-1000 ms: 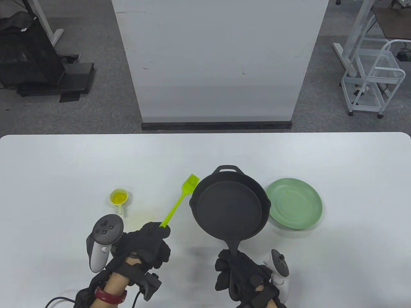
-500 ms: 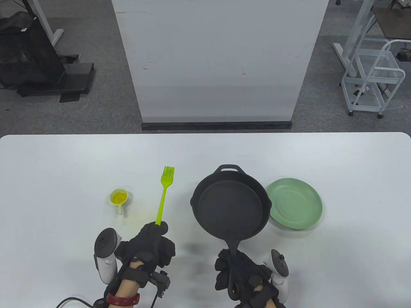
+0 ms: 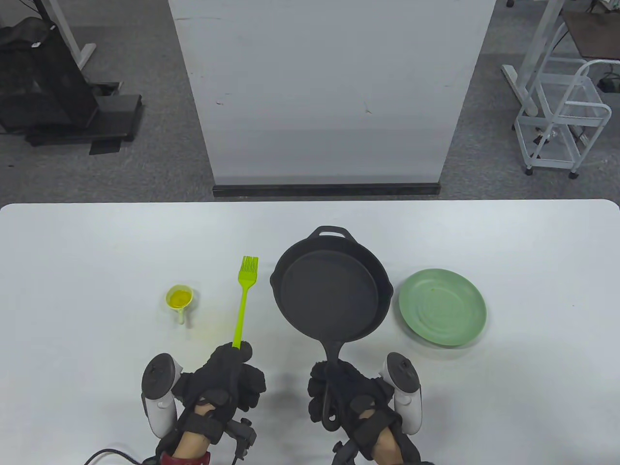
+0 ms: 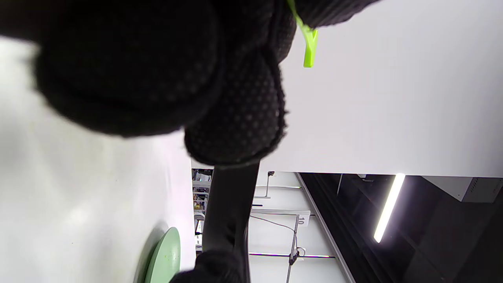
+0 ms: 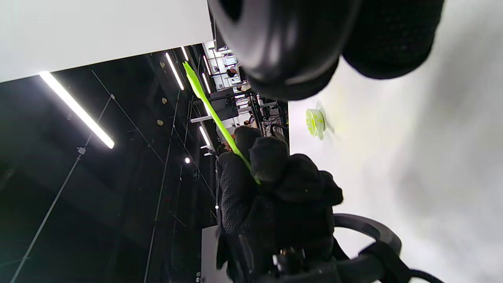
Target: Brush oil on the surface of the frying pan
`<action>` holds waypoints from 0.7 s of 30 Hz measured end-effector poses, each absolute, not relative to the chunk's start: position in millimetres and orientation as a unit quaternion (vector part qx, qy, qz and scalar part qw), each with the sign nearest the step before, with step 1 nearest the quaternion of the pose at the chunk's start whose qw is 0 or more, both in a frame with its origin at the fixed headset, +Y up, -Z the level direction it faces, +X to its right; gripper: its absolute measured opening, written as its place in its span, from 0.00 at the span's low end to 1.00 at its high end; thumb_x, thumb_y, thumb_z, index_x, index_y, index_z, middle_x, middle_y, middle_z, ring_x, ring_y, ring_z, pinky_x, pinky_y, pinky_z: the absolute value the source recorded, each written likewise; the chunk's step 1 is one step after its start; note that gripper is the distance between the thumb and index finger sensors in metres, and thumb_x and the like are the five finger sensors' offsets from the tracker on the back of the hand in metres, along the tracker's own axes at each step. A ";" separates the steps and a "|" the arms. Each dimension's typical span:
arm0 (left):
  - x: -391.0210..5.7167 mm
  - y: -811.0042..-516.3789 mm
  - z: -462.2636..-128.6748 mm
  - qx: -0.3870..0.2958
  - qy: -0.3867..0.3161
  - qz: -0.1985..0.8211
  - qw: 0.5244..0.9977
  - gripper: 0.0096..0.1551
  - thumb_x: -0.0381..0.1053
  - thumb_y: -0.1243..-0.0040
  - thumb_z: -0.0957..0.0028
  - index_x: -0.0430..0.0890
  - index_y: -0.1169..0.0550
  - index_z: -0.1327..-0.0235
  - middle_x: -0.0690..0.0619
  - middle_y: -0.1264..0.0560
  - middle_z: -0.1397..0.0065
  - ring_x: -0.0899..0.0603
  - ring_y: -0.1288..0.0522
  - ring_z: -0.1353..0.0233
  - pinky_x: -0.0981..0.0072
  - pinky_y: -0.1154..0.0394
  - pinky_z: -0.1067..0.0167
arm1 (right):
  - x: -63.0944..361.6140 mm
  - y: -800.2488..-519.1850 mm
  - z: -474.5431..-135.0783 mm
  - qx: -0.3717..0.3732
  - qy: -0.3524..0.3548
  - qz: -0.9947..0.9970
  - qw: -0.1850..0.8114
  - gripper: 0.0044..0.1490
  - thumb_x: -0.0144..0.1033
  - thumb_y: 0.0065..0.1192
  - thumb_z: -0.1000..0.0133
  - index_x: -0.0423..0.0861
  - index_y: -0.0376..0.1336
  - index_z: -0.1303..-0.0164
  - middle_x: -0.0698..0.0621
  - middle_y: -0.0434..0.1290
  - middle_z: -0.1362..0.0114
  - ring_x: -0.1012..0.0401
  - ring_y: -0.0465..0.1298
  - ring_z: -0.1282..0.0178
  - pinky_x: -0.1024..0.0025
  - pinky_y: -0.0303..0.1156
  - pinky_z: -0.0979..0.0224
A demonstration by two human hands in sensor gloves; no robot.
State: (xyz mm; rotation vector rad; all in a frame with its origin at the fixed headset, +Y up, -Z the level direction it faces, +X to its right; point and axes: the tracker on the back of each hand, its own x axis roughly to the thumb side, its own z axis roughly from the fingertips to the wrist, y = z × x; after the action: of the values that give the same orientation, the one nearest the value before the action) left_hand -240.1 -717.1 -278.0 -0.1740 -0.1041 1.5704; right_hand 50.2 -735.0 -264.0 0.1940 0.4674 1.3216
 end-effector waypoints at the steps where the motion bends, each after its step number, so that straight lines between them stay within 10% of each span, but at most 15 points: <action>1: -240.7 -717.0 -277.9 -0.078 -0.046 0.707 0.701 0.27 0.56 0.54 0.49 0.39 0.31 0.46 0.49 0.12 0.62 0.39 0.15 0.72 0.54 0.18 0.75 | 47.3 -733.4 -269.1 0.088 0.217 0.614 0.753 0.35 0.51 0.45 0.47 0.38 0.55 0.40 0.41 0.68 0.42 0.62 0.81 0.59 0.58 0.79 0.50; 21: -242.6 -717.0 -277.4 -0.080 -0.043 0.710 0.698 0.27 0.56 0.54 0.48 0.39 0.30 0.46 0.49 0.12 0.61 0.39 0.15 0.71 0.54 0.19 0.74 | 2.5 -769.5 -298.6 0.030 0.276 0.654 0.704 0.35 0.52 0.44 0.48 0.38 0.56 0.41 0.42 0.69 0.44 0.63 0.80 0.64 0.60 0.80 0.53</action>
State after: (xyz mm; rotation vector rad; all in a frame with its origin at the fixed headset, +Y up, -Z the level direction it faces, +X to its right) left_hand -242.6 -717.0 -277.4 -0.1788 -0.0950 1.5836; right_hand 2.5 -769.5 -298.6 0.0678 0.6140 1.4544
